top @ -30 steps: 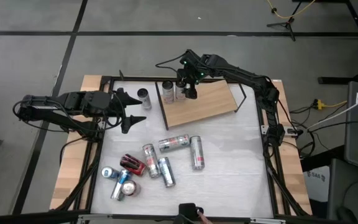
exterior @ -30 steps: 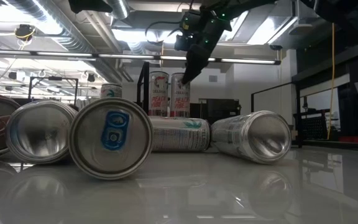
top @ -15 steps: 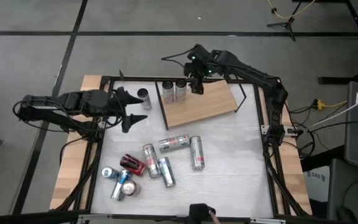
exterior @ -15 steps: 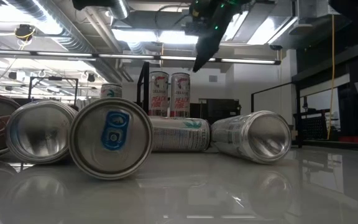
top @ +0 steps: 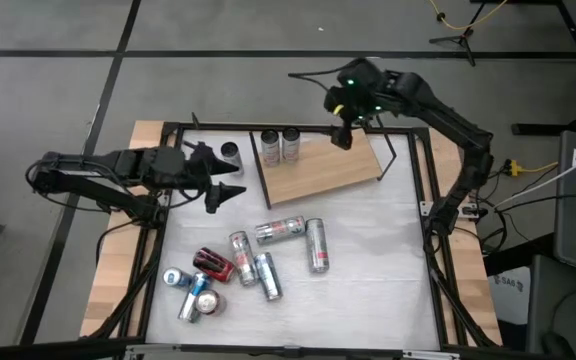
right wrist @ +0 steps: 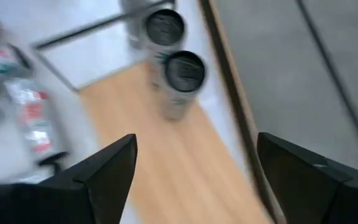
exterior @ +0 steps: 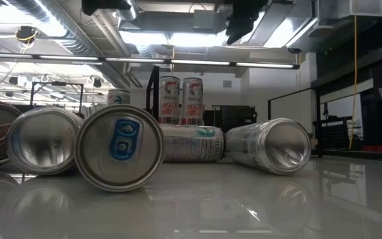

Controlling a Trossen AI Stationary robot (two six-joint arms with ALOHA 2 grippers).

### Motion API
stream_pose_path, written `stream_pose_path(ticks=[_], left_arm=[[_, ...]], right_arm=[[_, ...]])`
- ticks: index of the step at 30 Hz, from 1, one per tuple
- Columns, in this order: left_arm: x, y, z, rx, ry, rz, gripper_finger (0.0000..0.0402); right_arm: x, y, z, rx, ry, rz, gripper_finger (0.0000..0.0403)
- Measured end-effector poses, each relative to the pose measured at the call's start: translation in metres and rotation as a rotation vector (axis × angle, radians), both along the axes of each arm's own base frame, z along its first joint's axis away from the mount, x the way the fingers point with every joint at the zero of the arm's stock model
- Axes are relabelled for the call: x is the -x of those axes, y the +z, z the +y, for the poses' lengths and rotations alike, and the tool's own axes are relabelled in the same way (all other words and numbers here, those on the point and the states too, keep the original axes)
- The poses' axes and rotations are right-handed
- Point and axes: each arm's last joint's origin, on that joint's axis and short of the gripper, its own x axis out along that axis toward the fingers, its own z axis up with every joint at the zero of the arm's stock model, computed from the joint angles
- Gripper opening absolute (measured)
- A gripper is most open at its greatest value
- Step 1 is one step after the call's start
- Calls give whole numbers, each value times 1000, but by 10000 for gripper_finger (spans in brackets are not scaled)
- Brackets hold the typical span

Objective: Place canned beverage on shelf
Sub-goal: Put the white pink soda can on the shelf aligned with the other white pink soda cans

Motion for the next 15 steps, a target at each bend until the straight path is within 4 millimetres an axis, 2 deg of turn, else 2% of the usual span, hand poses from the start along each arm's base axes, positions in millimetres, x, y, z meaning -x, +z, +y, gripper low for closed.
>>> stream_pose_path(ticks=[3,7,15], left_arm=[[-5,-4,0,8,27,19,352],[-6,-4,7,2,152,12,352],[10,-1,40,-59,317,37,352]], right_arm=[[9,9,11,-76,20,-43,325],[14,18,29,-93,47,-64,325],[6,22,70,-97,181,-63,325]])
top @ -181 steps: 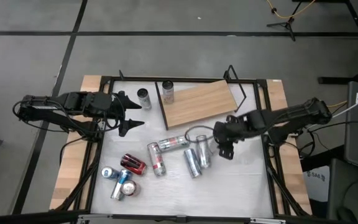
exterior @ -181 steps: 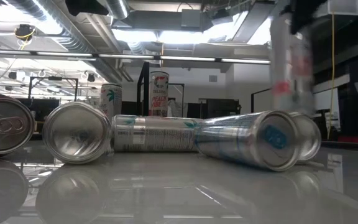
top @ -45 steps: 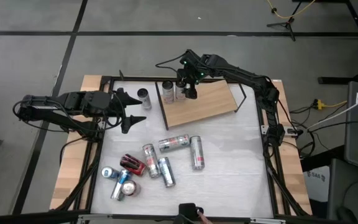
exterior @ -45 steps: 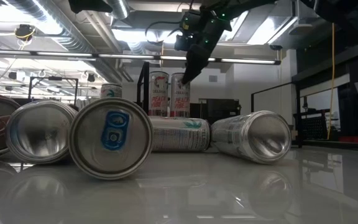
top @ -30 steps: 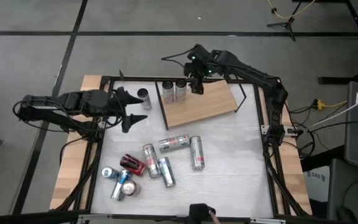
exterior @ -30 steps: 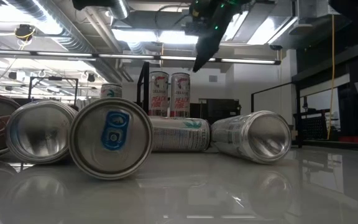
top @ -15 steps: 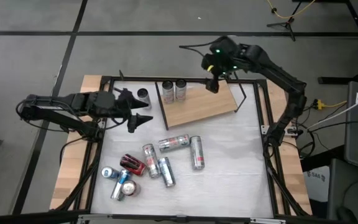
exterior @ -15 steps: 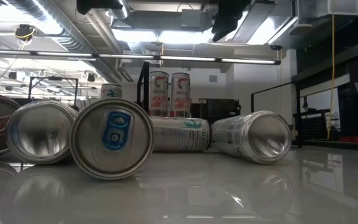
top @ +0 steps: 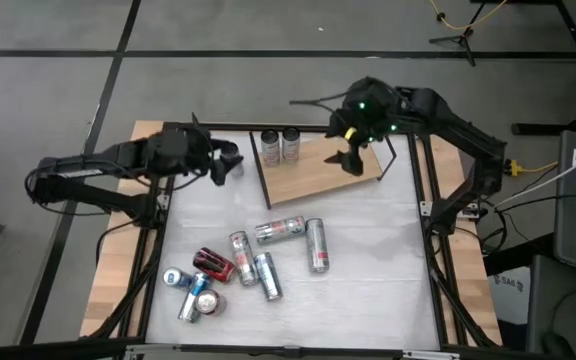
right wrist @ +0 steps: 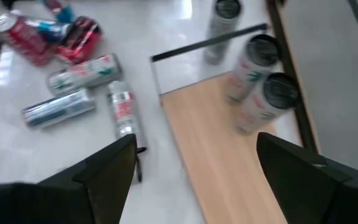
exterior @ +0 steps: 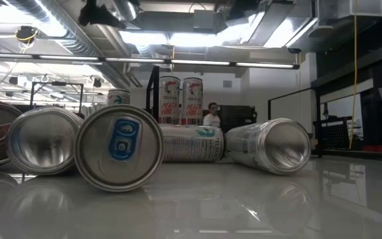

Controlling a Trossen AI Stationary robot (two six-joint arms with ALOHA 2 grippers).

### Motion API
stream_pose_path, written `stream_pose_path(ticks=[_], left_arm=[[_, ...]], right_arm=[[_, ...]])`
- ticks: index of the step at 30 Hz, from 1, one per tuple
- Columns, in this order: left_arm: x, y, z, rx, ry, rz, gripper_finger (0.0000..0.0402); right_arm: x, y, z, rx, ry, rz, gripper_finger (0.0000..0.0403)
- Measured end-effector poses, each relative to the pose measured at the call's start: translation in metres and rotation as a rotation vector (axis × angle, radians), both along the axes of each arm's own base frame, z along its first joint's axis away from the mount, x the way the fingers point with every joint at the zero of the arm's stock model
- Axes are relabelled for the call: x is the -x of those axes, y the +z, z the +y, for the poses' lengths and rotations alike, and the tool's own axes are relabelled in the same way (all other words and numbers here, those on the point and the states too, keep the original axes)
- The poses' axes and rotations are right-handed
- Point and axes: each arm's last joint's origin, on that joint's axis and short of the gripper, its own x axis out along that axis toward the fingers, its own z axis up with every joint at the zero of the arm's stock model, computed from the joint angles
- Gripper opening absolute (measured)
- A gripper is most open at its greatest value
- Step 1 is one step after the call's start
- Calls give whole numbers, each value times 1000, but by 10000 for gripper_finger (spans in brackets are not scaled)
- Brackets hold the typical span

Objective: Place canned beverage on shelf
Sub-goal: Put the white pink soda can on the shelf aligned with the other white pink soda cans

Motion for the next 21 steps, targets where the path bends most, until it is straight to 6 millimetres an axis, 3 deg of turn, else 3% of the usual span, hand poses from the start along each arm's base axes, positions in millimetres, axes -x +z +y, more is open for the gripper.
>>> stream_pose_path(ticks=[11,21], left_arm=[[15,-20,47,17,104,257,352],[4,-43,70,70,26,431,352]], right_arm=[[-10,-2,33,1,115,5,325],[-11,-2,35,3,117,6,325]])
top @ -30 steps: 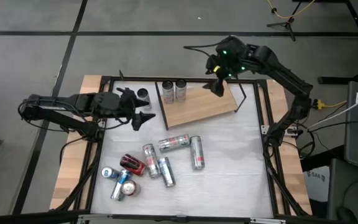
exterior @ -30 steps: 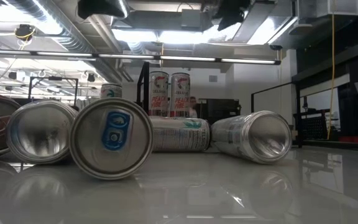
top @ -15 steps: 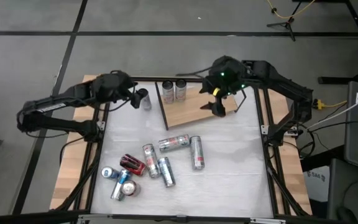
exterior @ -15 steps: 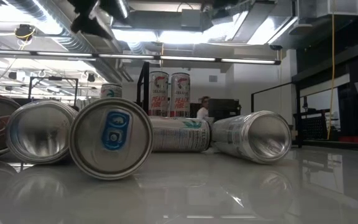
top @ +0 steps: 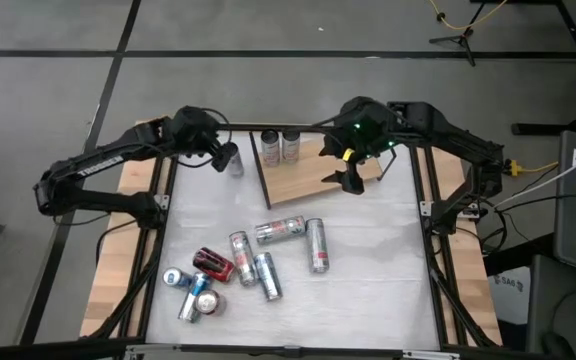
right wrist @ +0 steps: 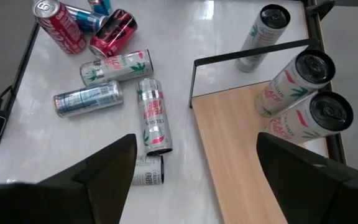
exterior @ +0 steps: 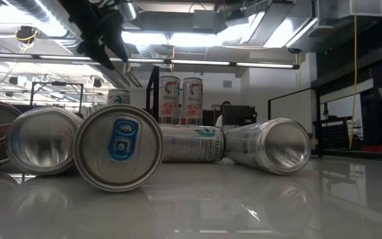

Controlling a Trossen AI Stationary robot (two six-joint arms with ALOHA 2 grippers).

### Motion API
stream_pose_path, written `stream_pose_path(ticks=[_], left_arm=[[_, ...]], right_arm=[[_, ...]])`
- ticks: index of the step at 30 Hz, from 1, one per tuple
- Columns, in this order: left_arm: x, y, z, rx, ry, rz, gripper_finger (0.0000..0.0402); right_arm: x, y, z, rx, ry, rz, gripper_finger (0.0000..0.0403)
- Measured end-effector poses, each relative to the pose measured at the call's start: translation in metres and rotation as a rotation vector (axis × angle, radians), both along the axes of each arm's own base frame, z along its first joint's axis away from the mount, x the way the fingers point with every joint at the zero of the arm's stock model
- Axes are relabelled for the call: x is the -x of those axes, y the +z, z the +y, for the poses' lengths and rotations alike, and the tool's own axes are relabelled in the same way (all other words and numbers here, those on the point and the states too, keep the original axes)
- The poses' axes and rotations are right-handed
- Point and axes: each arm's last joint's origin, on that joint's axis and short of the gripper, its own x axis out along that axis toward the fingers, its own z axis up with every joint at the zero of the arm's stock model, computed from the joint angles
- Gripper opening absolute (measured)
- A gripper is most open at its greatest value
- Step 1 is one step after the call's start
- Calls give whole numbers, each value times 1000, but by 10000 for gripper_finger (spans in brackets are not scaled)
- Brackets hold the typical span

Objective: Place canned beverage on shelf
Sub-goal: Put the white pink soda can on the shelf aligned with the other white pink soda cans

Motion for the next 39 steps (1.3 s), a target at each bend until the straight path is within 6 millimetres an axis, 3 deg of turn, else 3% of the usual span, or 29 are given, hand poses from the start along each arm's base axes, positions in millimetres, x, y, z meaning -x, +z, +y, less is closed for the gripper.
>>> stream_pose_path(ticks=[13,39], left_arm=[[-25,-31,18,46,70,147,352],[-42,-67,30,138,150,305,352]], right_arm=[[0,0,0,-2,3,0,325],[0,0,0,0,5,-1,325]])
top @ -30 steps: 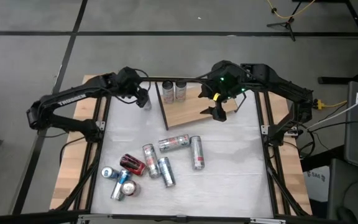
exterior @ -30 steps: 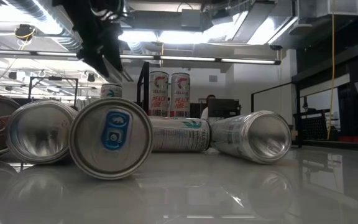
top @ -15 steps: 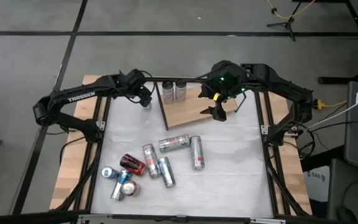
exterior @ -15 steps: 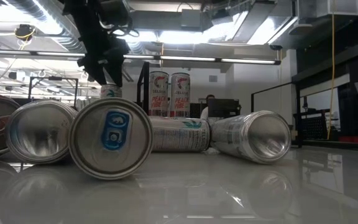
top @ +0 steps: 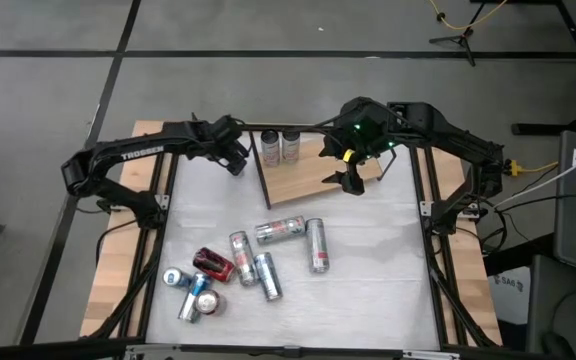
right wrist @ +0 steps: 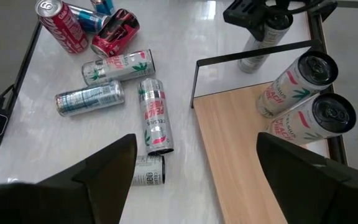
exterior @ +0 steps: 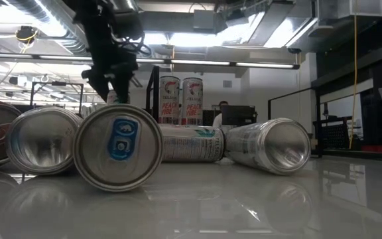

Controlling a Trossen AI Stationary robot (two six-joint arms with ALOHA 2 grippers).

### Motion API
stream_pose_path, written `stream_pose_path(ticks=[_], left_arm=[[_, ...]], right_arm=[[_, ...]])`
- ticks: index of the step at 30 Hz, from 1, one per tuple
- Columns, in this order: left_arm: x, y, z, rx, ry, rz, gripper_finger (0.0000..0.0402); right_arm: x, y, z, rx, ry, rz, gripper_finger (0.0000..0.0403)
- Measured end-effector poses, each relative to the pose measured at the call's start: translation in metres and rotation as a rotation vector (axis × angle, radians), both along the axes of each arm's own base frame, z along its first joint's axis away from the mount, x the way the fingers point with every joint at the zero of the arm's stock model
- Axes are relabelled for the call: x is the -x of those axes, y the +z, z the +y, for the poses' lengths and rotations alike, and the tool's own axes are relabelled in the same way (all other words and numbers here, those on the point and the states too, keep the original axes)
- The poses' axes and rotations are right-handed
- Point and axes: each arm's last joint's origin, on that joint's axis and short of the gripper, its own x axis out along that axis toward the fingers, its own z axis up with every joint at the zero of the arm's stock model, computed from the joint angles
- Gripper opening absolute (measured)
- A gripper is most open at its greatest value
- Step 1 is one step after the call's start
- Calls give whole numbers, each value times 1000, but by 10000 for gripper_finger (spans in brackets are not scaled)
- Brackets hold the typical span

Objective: Place canned beverage on shelf
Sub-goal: Put the white pink soda can on the shelf aligned with the other white pink soda cans

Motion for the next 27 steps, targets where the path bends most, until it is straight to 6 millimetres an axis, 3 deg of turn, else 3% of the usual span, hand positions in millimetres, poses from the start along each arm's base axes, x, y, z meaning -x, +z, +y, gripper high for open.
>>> stream_pose_path(ticks=[9,21,27], left_arm=[[-1,-1,0,9,28,-11,343],[-1,-1,0,15,56,-29,230],[3,4,-2,19,83,-49,228]], right_arm=[[0,0,0,5,5,-1,325],[0,0,0,5,5,-1,325],[0,0,0,5,5,-1,325]])
